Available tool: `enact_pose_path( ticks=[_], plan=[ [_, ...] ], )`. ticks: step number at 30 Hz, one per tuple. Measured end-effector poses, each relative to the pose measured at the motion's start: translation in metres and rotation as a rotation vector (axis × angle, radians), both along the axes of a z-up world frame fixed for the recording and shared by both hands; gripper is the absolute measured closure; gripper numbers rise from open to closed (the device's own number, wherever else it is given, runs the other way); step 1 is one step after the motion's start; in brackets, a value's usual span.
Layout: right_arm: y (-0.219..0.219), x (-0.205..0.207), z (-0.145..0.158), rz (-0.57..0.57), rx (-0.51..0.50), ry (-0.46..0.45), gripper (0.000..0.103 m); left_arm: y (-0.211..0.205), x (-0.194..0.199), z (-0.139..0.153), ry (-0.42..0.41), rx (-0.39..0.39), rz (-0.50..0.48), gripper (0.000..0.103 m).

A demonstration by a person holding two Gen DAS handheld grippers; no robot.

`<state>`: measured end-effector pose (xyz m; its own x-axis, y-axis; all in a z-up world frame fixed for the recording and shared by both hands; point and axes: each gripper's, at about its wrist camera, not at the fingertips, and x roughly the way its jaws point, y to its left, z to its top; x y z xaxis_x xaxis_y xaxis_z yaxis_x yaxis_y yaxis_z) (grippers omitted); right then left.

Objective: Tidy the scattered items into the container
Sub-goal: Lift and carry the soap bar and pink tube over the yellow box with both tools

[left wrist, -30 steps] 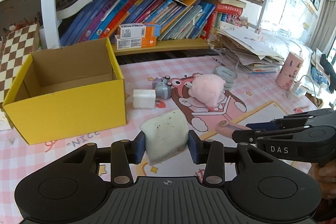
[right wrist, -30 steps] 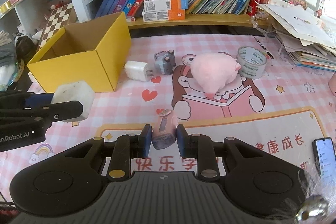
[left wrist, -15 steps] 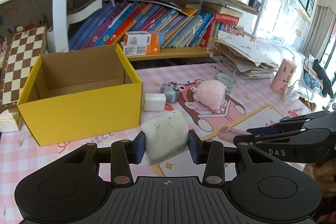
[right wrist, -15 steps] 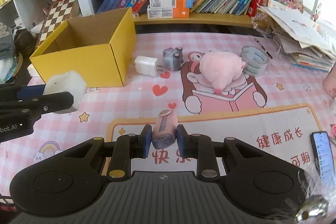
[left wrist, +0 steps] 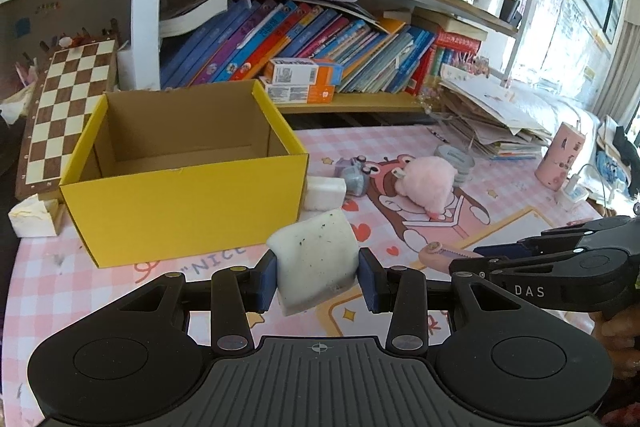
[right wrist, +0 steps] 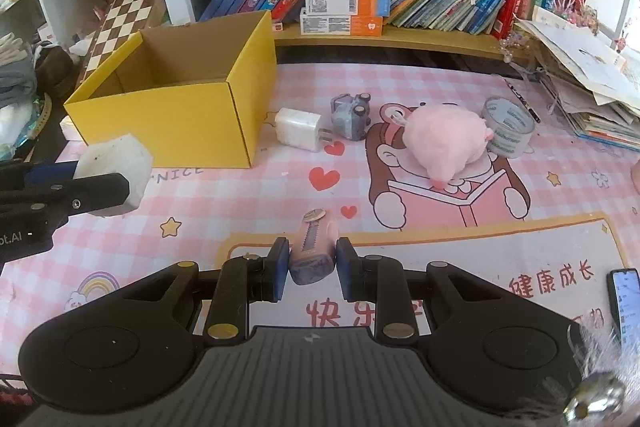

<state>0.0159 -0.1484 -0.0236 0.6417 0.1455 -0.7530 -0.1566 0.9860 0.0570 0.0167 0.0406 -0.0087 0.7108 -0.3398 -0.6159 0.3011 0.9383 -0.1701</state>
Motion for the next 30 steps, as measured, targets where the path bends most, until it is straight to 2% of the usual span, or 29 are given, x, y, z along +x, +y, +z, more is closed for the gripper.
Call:
enact_pose_path(
  ticks=[18, 30],
  plan=[
    [-0.004, 0.015, -0.005, -0.004, -0.012, 0.005, 0.079, 0.006, 0.013, 0.0, 0.009, -0.026, 0.023, 0.063],
    [-0.001, 0.029, 0.004, 0.02, -0.014, -0.012, 0.079, 0.016, 0.019, 0.002, 0.004, -0.041, 0.056, 0.063]
  ],
)
